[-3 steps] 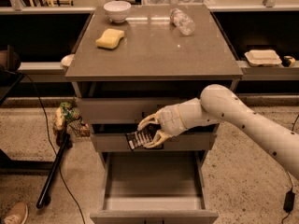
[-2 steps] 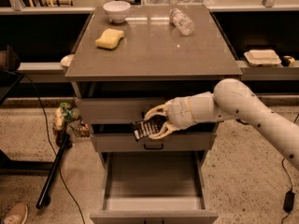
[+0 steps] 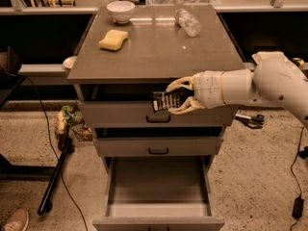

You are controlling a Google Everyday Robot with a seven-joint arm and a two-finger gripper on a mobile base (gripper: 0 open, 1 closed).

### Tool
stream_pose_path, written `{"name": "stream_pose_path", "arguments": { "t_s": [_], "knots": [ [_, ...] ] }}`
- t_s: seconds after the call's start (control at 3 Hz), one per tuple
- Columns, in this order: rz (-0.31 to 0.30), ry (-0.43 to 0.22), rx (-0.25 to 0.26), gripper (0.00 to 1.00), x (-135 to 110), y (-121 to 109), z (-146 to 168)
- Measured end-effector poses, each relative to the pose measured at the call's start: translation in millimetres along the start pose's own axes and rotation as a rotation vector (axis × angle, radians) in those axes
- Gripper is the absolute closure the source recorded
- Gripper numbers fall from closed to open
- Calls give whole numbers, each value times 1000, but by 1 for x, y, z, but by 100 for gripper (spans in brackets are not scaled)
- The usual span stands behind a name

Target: Pick rxbar chocolate from bottom drawer and place on counter

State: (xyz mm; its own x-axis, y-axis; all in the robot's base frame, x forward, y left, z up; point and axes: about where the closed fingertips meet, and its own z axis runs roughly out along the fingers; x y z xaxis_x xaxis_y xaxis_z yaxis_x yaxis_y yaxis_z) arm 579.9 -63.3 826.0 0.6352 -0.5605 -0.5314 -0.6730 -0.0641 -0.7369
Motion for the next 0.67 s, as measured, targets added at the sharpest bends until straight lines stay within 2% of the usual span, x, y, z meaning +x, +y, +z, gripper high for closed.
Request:
{"name": "stream_pose_path", "arguments": {
  "t_s": [0.33, 0.67],
  "knots": [
    [0, 0, 0, 100, 0, 0, 0],
    [62, 16, 13, 100, 9, -10, -2]
  ]
}}
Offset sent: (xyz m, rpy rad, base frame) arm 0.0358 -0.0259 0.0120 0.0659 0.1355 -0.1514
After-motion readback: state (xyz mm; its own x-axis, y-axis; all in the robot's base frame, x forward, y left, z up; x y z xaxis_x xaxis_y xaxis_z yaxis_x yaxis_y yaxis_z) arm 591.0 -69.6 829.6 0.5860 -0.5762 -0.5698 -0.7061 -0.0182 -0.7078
